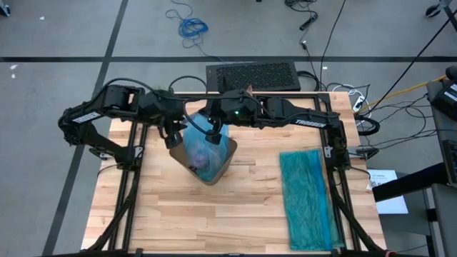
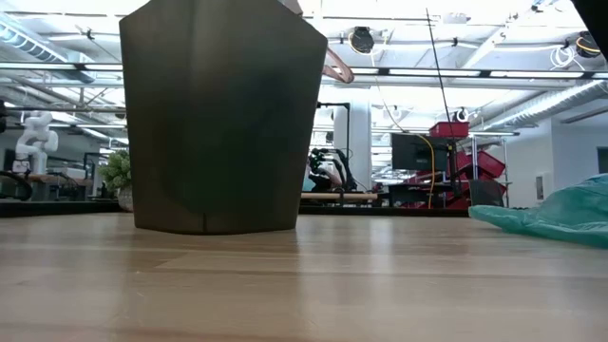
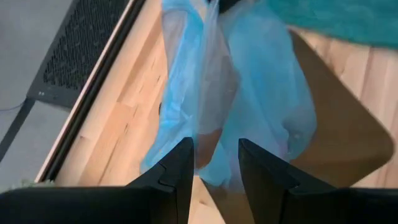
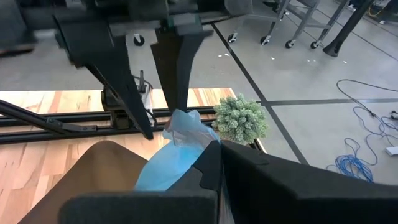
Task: Place trash/remove bag and relplace
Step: Close the blue trash bag
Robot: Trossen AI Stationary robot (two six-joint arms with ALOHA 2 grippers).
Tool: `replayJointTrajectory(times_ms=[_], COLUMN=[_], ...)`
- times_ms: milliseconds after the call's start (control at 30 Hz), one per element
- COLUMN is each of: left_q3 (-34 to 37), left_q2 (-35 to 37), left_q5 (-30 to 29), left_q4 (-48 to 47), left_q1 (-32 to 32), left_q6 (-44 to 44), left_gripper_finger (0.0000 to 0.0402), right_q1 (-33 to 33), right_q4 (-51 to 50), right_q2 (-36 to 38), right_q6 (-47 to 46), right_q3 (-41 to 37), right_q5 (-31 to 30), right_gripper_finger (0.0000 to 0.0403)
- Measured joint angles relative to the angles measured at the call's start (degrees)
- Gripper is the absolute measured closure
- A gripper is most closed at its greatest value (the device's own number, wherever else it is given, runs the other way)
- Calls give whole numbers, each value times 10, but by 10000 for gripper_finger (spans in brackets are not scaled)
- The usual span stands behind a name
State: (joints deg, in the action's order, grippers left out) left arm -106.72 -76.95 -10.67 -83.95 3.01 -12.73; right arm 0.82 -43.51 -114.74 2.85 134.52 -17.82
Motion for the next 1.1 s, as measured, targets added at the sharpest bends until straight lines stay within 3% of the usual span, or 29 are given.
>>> replayJointTrajectory(times_ms=[133,300,633,1100], left_q3=[0,0,-11,-144], left_q2=[-10,-12,7,11], left_q5=[-13,-16,-16,0], left_q4=[-23,-26,-23,-27], left_q1=[0,0,0,0], left_q6=[-3,-5,-30,-35], left_gripper_finger=[303,390,400,401], right_q1=[0,-2,-3,-5], right_q4=[0,0,0,-1], right_q2=[0,0,0,0], right_q6=[0,2,10,8], right_q3=[0,0,0,0], right_q5=[1,2,2,2], right_gripper_finger=[403,403,403,384])
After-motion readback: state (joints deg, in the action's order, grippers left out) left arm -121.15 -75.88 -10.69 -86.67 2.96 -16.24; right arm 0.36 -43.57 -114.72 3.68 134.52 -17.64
